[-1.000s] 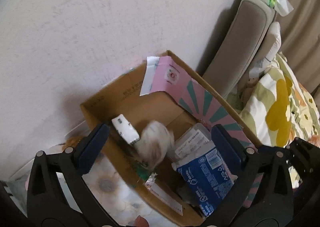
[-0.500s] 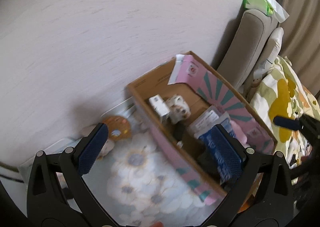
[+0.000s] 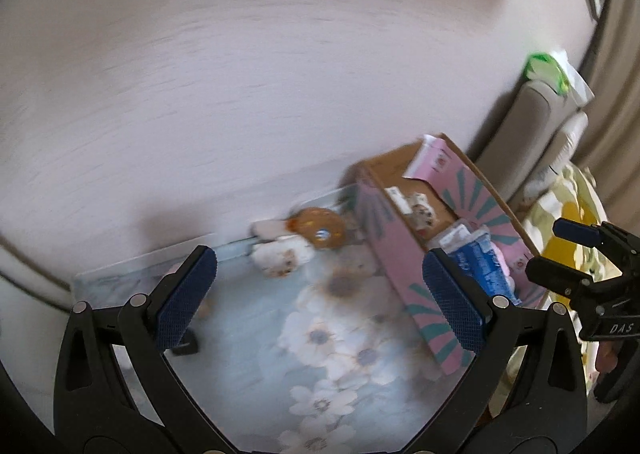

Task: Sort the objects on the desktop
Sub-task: 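Bring both tools back over the tray of items, then grasp the white square pad with the left tool while the right grasps the white plush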

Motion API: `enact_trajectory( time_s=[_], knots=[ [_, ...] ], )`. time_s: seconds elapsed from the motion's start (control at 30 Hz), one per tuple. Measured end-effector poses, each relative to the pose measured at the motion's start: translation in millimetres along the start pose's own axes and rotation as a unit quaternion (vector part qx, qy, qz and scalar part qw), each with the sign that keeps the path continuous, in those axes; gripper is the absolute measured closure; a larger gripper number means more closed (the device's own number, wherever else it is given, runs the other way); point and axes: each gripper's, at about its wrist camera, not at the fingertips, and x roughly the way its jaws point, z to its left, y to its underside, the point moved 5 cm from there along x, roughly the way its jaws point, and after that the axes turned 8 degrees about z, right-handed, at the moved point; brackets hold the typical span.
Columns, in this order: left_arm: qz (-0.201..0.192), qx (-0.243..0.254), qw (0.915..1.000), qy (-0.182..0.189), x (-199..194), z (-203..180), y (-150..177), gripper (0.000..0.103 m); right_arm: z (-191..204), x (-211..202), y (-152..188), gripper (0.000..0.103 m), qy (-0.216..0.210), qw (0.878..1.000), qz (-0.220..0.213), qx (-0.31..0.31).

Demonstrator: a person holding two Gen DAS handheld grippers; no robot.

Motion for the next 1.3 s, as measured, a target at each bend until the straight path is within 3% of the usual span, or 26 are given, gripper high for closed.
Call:
enact_trajectory(
  time_s=[0.37, 0.7, 0.83, 1.03, 1.3],
  knots=[
    [-0.010, -0.093, 0.9946, -0.044, -23.5, 92.4, 38.4, 0.001, 55.7, 11.2, -13.4, 0.015, -0.026, 0.998, 0.001, -0.059],
    [0.002, -0.189, 0.9786, -0.081, -18.6, 170.2, 95.1, 0.001, 102.6, 62.5, -15.2, 0.015, -0.055, 0.993, 0.041, -0.091],
    [-0.003, -0.231, 0.9651, -0.123, 0.7, 194.9, 121.5, 0.001, 108.1, 102.4, -8.6, 0.015, -0.069, 0.994, 0.045, -0.069],
    [0.008, -0.280, 0.9497, -0.141, 57.0, 216.7, 157.3, 0.002, 110.2, 165.7, 1.4, 0.015, -0.095, 0.993, 0.068, 0.000],
    [0.020, -0.316, 0.9333, -0.169, 107.3, 249.6, 168.2, 0.007, 115.0, 211.5, -5.5, 0.015, -0.105, 0.990, 0.058, 0.077]
  ],
)
